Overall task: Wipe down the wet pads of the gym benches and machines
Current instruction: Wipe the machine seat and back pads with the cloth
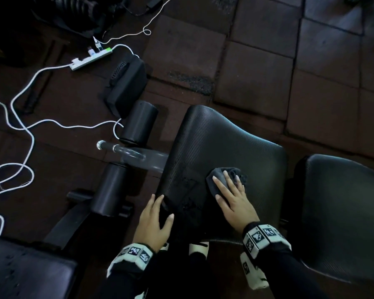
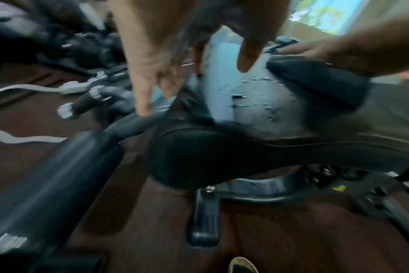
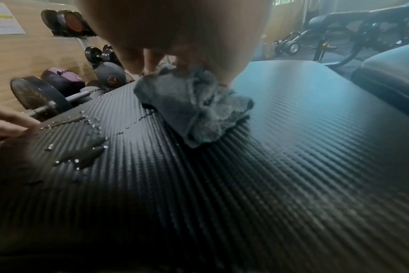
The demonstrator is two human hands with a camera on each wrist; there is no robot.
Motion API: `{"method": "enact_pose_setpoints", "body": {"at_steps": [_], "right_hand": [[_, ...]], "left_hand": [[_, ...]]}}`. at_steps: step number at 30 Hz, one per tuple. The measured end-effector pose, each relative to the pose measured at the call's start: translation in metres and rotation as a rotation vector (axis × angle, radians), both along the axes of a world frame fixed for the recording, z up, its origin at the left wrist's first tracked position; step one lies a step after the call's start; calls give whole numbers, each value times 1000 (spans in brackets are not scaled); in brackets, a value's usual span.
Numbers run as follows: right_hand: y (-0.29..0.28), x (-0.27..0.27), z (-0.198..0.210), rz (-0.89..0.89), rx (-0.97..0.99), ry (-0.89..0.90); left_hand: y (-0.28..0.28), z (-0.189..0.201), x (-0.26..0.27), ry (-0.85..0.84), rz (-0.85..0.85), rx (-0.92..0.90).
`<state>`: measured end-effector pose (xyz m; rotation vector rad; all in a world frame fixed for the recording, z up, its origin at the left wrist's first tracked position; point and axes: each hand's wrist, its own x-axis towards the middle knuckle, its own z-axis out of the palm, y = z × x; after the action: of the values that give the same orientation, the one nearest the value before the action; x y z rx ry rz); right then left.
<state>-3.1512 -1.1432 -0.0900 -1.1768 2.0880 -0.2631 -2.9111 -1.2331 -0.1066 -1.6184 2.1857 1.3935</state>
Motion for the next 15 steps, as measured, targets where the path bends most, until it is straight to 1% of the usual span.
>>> {"method": "enact_pose_setpoints", "body": {"at_steps": [2, 4, 6, 8, 9, 11, 13, 15], "right_hand": [[10, -3, 3, -74, -125, -21], [27, -12, 1, -256, -218, 69], [47, -25, -3, -459, -148, 154], [65, -34, -8, -582, -4, 143], [72, -37, -10, -592, 45, 119], [81, -40, -12, -568, 61, 63], [83, -42, -13, -542, 50, 50], [82, -41, -12, -552, 59, 62]], "left_hand": [[6, 8, -24, -90, -107, -177], [16, 17, -59, -87, -233, -283], [28, 23, -99, -56, -346, -370], [39, 26, -137, -66, -442, -407], [43, 26, -152, -78, -477, -411], [49, 20, -172, -128, -532, -419], [49, 11, -176, -186, -569, -427], [49, 6, -166, -205, -583, -449]]}}
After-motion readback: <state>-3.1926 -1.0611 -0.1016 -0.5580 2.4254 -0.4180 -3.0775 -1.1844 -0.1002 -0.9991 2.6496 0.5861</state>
